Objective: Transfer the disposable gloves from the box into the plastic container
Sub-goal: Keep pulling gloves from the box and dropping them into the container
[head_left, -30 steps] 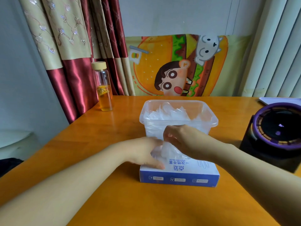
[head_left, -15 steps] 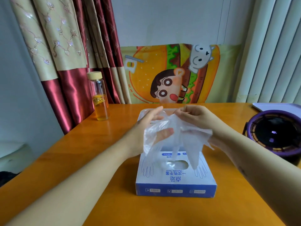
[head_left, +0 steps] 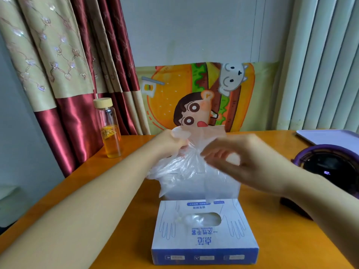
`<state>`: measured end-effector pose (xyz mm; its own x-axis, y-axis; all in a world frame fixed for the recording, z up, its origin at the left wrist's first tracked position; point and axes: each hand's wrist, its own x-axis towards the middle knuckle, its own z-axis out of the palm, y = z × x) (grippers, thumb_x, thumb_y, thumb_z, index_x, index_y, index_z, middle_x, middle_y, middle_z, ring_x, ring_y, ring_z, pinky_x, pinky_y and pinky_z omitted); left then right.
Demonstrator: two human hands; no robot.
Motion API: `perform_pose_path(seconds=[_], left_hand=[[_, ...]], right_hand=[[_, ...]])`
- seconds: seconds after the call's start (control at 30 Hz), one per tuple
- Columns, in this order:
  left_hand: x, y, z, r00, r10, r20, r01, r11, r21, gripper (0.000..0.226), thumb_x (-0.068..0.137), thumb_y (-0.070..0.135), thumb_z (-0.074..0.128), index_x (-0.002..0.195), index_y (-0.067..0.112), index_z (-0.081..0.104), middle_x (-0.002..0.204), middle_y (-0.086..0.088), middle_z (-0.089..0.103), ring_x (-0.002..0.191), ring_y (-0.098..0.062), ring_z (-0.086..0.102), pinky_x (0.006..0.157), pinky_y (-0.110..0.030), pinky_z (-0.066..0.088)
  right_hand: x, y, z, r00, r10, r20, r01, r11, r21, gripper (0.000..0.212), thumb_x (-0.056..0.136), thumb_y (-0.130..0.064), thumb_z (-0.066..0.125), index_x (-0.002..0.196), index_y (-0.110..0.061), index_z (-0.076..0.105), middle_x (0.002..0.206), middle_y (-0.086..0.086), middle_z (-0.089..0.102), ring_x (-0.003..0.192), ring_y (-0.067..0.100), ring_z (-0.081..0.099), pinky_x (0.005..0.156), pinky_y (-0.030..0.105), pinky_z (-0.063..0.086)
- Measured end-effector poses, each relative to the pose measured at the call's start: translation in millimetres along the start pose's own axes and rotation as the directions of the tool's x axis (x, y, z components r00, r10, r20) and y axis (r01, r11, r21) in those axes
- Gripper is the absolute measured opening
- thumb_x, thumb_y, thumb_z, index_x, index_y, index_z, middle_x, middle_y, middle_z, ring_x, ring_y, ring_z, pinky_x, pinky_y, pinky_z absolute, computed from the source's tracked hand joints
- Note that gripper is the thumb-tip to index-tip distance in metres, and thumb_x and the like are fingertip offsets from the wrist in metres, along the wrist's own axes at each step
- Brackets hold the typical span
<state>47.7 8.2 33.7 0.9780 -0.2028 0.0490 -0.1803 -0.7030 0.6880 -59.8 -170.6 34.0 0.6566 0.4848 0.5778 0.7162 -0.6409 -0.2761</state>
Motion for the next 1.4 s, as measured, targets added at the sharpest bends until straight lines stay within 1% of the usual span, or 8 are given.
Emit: perform_pose_path(seconds=[0.23,0.53,0.8,0.9,1.0,1.13,1.27,1.4], left_hand=[[52.1,10.3,17.9,0.974,-0.046,0.222,-0.036,0.936,0.351,0.013,0.083,0.029,0.057,0.088,0.019,0.063,0.083,-0.003,0.063,0.068,-0.018,0.054,0.055,-0.027,0.039],[80.9,-19.5,42.3,0.946,-0.096,0.309,-0.053,0.896,0.44,0.034,0.081,0.05,0.061,0.102,0.025,0.07,0.119,0.005,0.062,0.105,-0.019,0.056,0.096,-0.039,0.047],[82.8,-28.9,12.2,0.991,0.132,-0.018,-0.122,0.955,0.269,0.036,0.088,0.033,0.065,0.122,0.024,0.06,0.12,0.006,0.061,0.102,-0.009,0.056,0.082,-0.025,0.045],[65.3,-19.6,9.1,0.813,0.516,-0.268,-0.381,0.821,0.426,0.027,0.093,0.023,0.057,0.119,0.025,0.062,0.119,0.011,0.059,0.103,-0.006,0.057,0.083,-0.023,0.046],[48.7,-3.7,24.0,0.712,0.691,0.121,-0.669,0.616,0.417,0.02,0.095,0.024,0.055,0.112,0.026,0.065,0.105,0.016,0.058,0.097,-0.003,0.056,0.082,-0.02,0.047],[58.7,-12.3,47.3,0.807,0.386,0.446,-0.589,0.582,0.561,0.025,0.093,0.034,0.056,0.116,0.029,0.065,0.101,0.012,0.063,0.088,-0.01,0.058,0.073,-0.026,0.049],[66.9,-27.3,45.5,0.867,0.168,0.469,-0.452,0.659,0.601,0.021,0.095,0.036,0.053,0.106,0.027,0.068,0.077,0.014,0.055,0.075,-0.013,0.054,0.065,-0.024,0.043],[65.1,-35.6,49.3,0.855,-0.157,0.494,-0.321,0.586,0.744,0.03,0.097,0.034,0.048,0.117,0.019,0.065,0.12,-0.001,0.06,0.107,-0.024,0.056,0.09,-0.032,0.045]], right_hand=[[27.0,54.3,23.0,0.969,0.174,0.176,-0.119,0.95,-0.287,0.032,0.093,-0.016,0.056,0.123,-0.026,0.062,0.124,-0.009,0.061,0.108,0.009,0.06,0.094,0.022,0.048],[45.5,104.3,52.7,0.707,0.466,0.532,-0.168,0.841,-0.514,0.049,0.091,-0.03,0.06,0.138,-0.025,0.045,0.133,-0.001,0.053,0.119,0.018,0.048,0.102,0.029,0.04],[54.1,115.8,70.7,0.571,0.519,0.636,-0.14,0.825,-0.547,0.051,0.095,-0.017,0.053,0.144,-0.013,0.037,0.139,0.006,0.048,0.124,0.022,0.045,0.103,0.029,0.037],[56.6,117.9,75.9,0.513,0.541,0.667,-0.127,0.816,-0.564,0.047,0.095,-0.013,0.052,0.141,-0.01,0.041,0.131,0.008,0.053,0.106,0.021,0.051,0.098,0.028,0.041],[58.1,115.9,79.1,0.43,0.571,0.699,-0.077,0.795,-0.602,0.037,0.099,-0.014,0.044,0.134,-0.003,0.047,0.09,0.007,0.052,0.07,0.011,0.044,0.072,0.017,0.04],[59.5,116.1,80.4,0.432,0.588,0.684,-0.085,0.782,-0.618,0.023,0.099,-0.01,0.041,0.119,-0.008,0.054,0.07,-0.002,0.035,0.058,0.009,0.033,0.053,0.014,0.03],[55.6,120.8,83.5,0.462,0.561,0.687,-0.17,0.816,-0.553,0.05,0.098,-0.005,0.042,0.145,-0.017,0.033,0.132,0.007,0.048,0.115,0.019,0.049,0.094,0.022,0.038],[56.7,122.3,84.7,0.43,0.562,0.707,-0.175,0.82,-0.545,0.049,0.1,-0.008,0.036,0.147,-0.017,0.03,0.15,0.004,0.034,0.136,0.022,0.033,0.11,0.029,0.025]])
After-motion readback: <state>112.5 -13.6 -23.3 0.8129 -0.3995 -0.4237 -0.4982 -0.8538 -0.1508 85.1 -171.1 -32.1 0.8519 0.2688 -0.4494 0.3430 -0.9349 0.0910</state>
